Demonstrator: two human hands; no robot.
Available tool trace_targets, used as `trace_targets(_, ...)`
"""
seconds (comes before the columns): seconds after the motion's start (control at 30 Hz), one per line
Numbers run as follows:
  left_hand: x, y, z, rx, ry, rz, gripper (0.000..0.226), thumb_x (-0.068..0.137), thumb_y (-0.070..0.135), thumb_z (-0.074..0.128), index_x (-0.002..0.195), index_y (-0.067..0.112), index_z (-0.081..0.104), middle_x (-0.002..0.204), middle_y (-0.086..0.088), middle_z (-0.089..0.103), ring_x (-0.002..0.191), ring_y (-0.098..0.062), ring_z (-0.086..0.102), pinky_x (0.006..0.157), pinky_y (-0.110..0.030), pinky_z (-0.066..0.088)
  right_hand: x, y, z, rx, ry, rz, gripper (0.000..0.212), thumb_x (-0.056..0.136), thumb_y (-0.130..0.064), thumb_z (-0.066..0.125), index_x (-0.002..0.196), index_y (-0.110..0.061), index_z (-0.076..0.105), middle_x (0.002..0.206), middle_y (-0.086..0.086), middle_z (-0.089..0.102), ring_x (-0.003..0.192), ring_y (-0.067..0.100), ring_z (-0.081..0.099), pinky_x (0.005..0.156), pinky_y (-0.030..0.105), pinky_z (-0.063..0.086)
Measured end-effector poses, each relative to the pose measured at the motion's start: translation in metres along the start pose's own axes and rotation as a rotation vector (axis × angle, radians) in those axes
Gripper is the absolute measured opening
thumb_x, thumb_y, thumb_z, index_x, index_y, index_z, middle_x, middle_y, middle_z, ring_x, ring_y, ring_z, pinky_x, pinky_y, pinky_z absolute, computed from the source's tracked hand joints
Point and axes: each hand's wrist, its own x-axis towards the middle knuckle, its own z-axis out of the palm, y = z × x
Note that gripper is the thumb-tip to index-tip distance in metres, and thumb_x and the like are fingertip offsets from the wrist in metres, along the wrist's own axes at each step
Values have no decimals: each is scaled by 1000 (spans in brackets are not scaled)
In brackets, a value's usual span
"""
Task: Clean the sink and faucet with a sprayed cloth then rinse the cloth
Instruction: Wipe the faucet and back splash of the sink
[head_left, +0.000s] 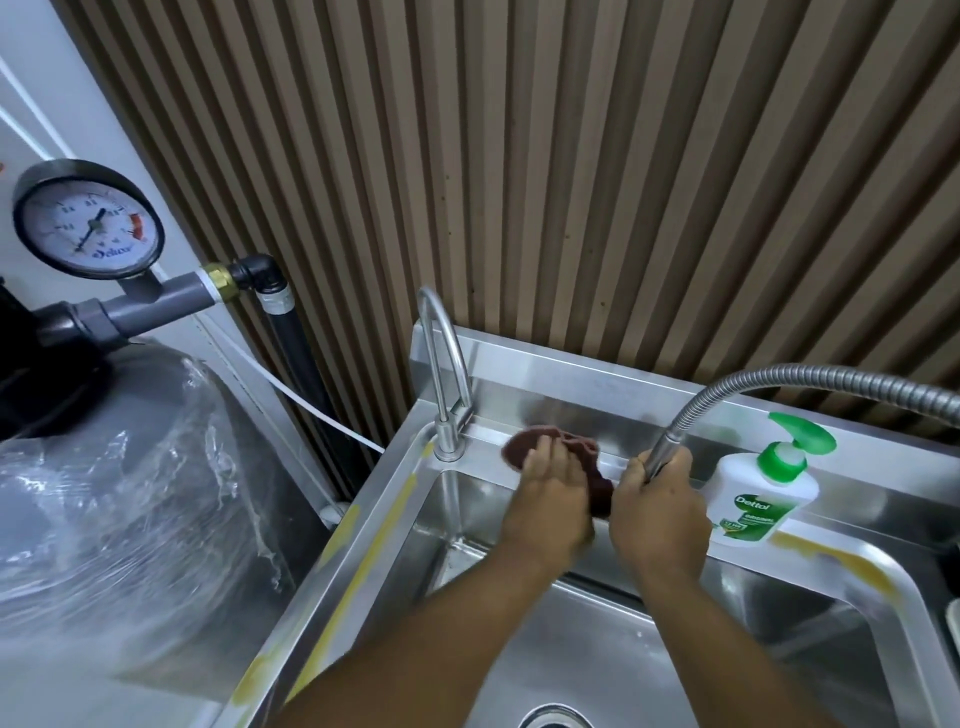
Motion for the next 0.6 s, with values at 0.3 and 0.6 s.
trace_targets(0.3, -49, -20, -51, -1541, -44, -658, 27, 73, 25, 57, 92, 11, 73, 97, -18, 76, 87, -30, 70, 88, -46, 58, 1, -5, -7, 4, -83, 44, 17, 104, -28, 43, 106, -12, 43, 90, 17, 57, 86, 40, 55, 72, 42, 39)
trace_targets(0.6, -105, -82, -79, -2091, 175, -934, 26, 91, 13, 64, 112, 0, 71, 96, -23, 76, 83, -36, 76, 69, -43, 63, -37, -10, -3, 117, 89, 16, 35, 98, -22, 52, 131, -10, 45, 135, 20, 53, 122, 42, 51, 93, 50, 44)
